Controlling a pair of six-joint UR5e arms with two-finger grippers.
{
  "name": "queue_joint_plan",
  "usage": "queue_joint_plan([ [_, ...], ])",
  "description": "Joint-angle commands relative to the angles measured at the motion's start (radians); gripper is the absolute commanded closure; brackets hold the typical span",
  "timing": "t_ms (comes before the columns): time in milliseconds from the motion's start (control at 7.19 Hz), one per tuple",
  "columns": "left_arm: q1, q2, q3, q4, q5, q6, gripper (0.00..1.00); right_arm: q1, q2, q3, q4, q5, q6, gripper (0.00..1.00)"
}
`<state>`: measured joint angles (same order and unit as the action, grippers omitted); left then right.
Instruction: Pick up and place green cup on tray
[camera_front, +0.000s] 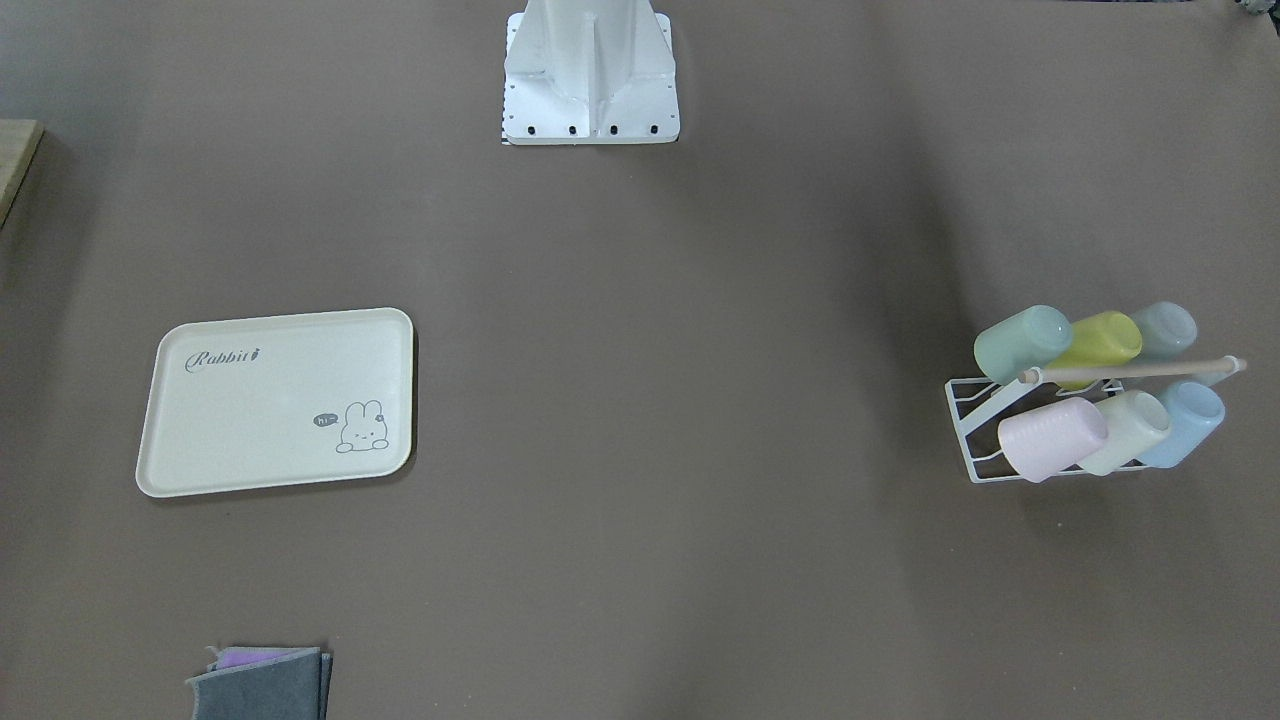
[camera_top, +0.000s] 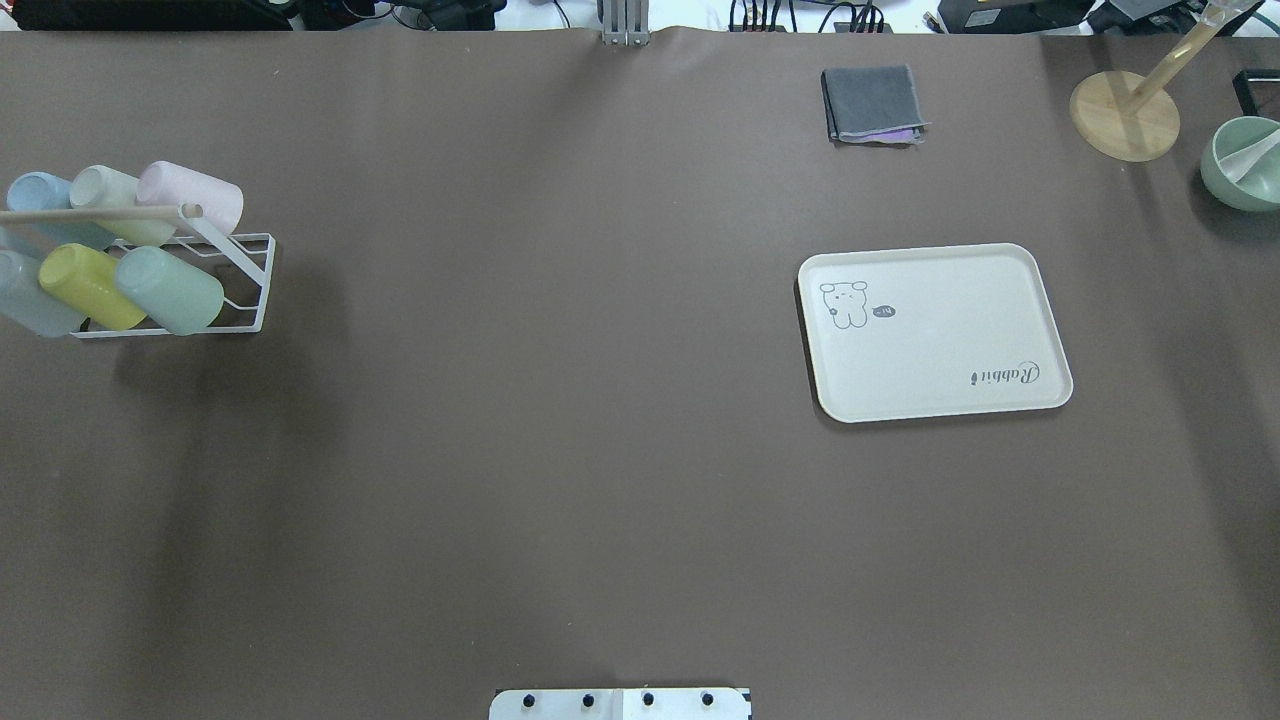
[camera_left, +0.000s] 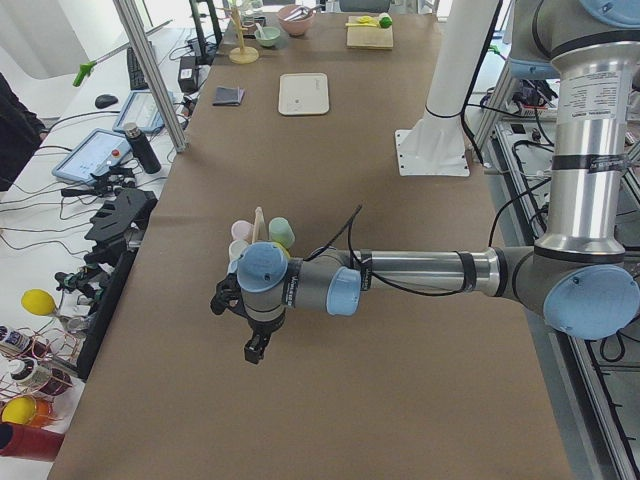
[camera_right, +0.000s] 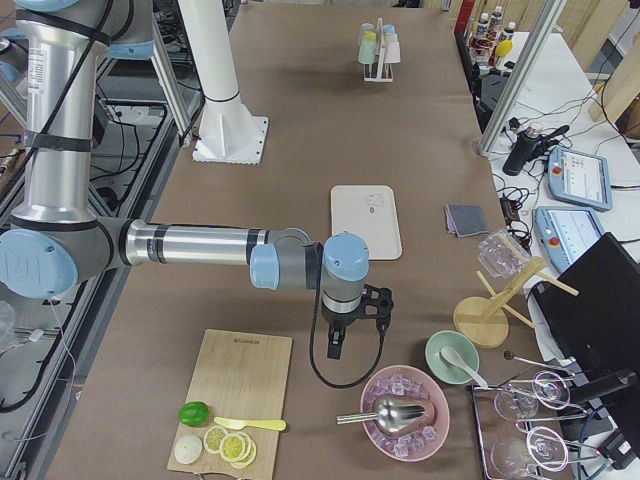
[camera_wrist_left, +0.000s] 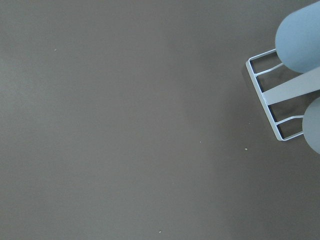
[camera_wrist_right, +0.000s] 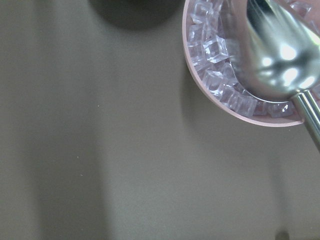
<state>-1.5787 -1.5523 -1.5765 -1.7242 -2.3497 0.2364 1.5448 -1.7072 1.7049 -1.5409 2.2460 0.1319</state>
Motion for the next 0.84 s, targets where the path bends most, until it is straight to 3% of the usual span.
queue_joint_plan([
  [0,0.000,0.000,0.000,0.000,0.000,0.000,0.02,-0.009,-0.009,-0.007,0.008,-0.014,-0.001,0.00],
  [696,0.000,-0.006,-0.013,0.000,0.001,-0.008,0.02,-0.057,0.011,-0.010,0.030,0.006,0.017,0.00],
])
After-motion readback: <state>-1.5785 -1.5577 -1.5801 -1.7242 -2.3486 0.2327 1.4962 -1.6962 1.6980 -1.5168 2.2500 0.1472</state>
